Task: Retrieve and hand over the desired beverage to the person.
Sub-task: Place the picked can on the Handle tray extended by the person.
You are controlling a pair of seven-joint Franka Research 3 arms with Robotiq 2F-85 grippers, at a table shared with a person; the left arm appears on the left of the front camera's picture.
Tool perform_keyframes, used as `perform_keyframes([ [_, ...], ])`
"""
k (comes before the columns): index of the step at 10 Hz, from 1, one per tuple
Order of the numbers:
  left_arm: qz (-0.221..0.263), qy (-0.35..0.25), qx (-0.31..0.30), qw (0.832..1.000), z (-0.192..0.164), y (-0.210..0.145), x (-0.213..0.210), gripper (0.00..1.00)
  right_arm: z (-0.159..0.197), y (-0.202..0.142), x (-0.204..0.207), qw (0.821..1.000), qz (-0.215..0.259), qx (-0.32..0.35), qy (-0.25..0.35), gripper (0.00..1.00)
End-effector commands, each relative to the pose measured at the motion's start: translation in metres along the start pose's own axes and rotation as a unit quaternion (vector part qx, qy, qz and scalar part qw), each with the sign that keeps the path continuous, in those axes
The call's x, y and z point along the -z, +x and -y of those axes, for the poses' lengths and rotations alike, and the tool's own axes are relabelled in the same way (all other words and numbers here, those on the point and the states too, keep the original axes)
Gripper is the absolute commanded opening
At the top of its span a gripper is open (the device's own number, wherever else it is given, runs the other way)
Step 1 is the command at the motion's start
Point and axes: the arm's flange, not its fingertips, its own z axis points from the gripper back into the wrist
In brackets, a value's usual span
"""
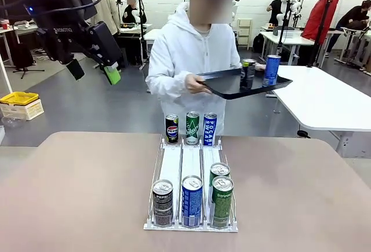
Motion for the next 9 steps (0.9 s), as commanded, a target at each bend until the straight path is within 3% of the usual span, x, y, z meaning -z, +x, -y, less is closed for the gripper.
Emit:
perform_keyframes([
  [1, 0.006, 0.002, 0.011, 1.000, -0.001, -0.003, -0.003, 1.00, 0.000, 0.001, 0.003, 1.000, 0.005, 0.000, 0.016, 1.00],
  [6, 0.004, 0.001, 0.003, 1.000, 0.003, -0.002, -0.003, 1.00, 0.000, 0.001, 0.003, 1.000, 0.005, 0.000, 0.016, 1.00],
  [8, 0.061, -0.108, 0.085, 0.989, -0.055, -0.037, -0.033, 1.00, 0.000, 0.001, 0.003, 1.000, 0.005, 0.000, 0.016, 1.00],
  [9, 0.088, -0.134, 0.104, 0.982, -0.095, -0.046, -0.046, 1.00, 0.000, 0.001, 0.003, 1.000, 0.005, 0.000, 0.016, 1.00],
])
